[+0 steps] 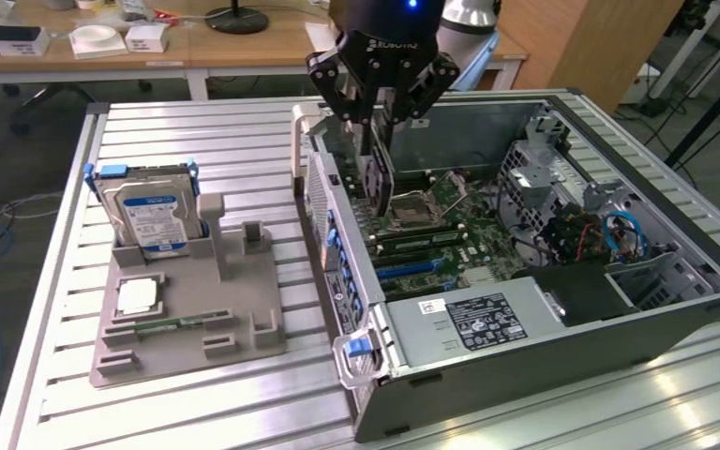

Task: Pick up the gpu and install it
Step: 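Pick up the gpu and move the gpu toward the slot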

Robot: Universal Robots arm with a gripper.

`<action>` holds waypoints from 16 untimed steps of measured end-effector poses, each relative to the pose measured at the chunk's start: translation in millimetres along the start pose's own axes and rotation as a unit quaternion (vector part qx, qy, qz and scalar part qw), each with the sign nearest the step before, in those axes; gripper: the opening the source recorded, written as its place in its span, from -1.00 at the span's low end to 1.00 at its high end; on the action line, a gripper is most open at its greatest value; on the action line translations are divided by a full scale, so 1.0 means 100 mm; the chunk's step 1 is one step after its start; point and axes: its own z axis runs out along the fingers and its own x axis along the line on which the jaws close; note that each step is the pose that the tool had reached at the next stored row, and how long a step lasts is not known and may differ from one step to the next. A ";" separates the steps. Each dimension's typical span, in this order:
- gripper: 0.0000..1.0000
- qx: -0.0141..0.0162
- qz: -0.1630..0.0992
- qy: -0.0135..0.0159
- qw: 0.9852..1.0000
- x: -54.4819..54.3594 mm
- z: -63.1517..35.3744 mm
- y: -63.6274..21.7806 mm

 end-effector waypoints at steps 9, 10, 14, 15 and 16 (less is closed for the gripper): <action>-0.47 0.000 -0.001 0.000 1.000 -0.09 0.002 0.005; -0.47 0.000 -0.001 0.000 1.000 -0.09 0.002 0.005; -0.47 0.000 -0.001 0.000 1.000 -0.13 0.003 0.007; -0.47 0.000 -0.001 0.000 1.000 -0.14 0.003 0.008; -0.47 0.000 -0.002 0.000 1.000 -0.15 0.004 0.008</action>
